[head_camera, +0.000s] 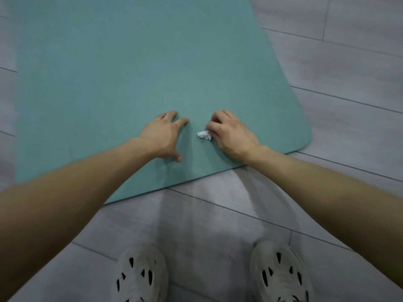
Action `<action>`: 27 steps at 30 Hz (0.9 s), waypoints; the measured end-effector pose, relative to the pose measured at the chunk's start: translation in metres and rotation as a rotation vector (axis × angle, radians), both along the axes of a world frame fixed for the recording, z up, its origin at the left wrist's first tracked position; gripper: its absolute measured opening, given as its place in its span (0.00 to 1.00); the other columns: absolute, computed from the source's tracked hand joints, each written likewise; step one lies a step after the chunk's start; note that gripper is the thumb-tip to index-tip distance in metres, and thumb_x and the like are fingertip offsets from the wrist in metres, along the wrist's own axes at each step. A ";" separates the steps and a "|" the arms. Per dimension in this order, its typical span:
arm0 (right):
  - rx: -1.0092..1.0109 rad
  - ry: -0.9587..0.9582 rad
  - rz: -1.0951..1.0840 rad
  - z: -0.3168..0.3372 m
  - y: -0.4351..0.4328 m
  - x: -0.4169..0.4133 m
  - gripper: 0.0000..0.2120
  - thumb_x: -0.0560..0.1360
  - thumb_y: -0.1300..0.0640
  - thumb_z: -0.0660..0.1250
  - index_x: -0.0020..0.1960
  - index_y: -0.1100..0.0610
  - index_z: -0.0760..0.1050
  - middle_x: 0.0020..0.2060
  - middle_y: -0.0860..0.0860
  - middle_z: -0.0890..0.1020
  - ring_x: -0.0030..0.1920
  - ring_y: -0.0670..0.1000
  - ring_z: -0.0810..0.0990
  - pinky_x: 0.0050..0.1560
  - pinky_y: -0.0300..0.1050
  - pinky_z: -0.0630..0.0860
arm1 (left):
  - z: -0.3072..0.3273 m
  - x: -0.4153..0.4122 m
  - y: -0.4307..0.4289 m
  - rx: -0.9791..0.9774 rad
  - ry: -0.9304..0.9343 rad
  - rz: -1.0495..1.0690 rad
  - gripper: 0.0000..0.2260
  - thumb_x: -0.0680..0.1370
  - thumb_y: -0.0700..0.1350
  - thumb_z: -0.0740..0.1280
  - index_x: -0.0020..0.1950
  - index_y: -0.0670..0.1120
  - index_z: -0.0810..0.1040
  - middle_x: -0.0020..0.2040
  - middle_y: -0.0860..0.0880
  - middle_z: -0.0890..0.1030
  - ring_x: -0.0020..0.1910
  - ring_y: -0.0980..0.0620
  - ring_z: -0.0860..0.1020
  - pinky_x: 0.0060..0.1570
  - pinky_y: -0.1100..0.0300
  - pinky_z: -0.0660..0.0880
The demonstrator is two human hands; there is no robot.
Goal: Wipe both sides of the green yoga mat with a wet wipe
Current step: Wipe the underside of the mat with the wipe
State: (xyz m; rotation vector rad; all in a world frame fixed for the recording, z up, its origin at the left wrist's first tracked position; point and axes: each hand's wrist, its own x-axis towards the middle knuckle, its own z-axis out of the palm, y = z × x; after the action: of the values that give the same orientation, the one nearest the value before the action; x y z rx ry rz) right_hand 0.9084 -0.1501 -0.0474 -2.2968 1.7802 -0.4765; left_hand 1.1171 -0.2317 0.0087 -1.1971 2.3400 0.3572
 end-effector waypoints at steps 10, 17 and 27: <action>0.027 -0.089 0.492 -0.001 0.031 0.014 0.10 0.83 0.57 0.60 0.56 0.57 0.80 0.51 0.57 0.76 0.51 0.59 0.75 0.53 0.53 0.74 | -0.004 0.005 0.002 -0.056 -0.023 -0.004 0.60 0.63 0.70 0.80 0.85 0.61 0.49 0.86 0.49 0.50 0.84 0.44 0.56 0.74 0.40 0.70; 0.059 -0.012 -0.114 0.001 -0.028 -0.036 0.08 0.79 0.63 0.63 0.55 0.59 0.79 0.52 0.58 0.76 0.52 0.62 0.77 0.52 0.59 0.79 | 0.004 0.004 0.002 -0.040 -0.020 -0.007 0.60 0.63 0.71 0.80 0.85 0.62 0.49 0.86 0.49 0.51 0.84 0.44 0.57 0.75 0.41 0.69; -0.017 0.105 -0.017 0.012 -0.041 -0.066 0.06 0.79 0.64 0.64 0.52 0.62 0.79 0.52 0.61 0.76 0.56 0.62 0.75 0.54 0.58 0.77 | 0.009 -0.002 0.004 -0.042 -0.009 0.013 0.60 0.61 0.69 0.82 0.85 0.61 0.53 0.85 0.49 0.55 0.82 0.42 0.60 0.74 0.42 0.70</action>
State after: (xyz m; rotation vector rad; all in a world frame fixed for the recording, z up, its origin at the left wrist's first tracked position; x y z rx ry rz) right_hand 0.8421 -0.1909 -0.0351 -2.3610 1.8510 -0.3822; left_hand 1.1153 -0.2278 0.0173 -1.2312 2.3435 0.3083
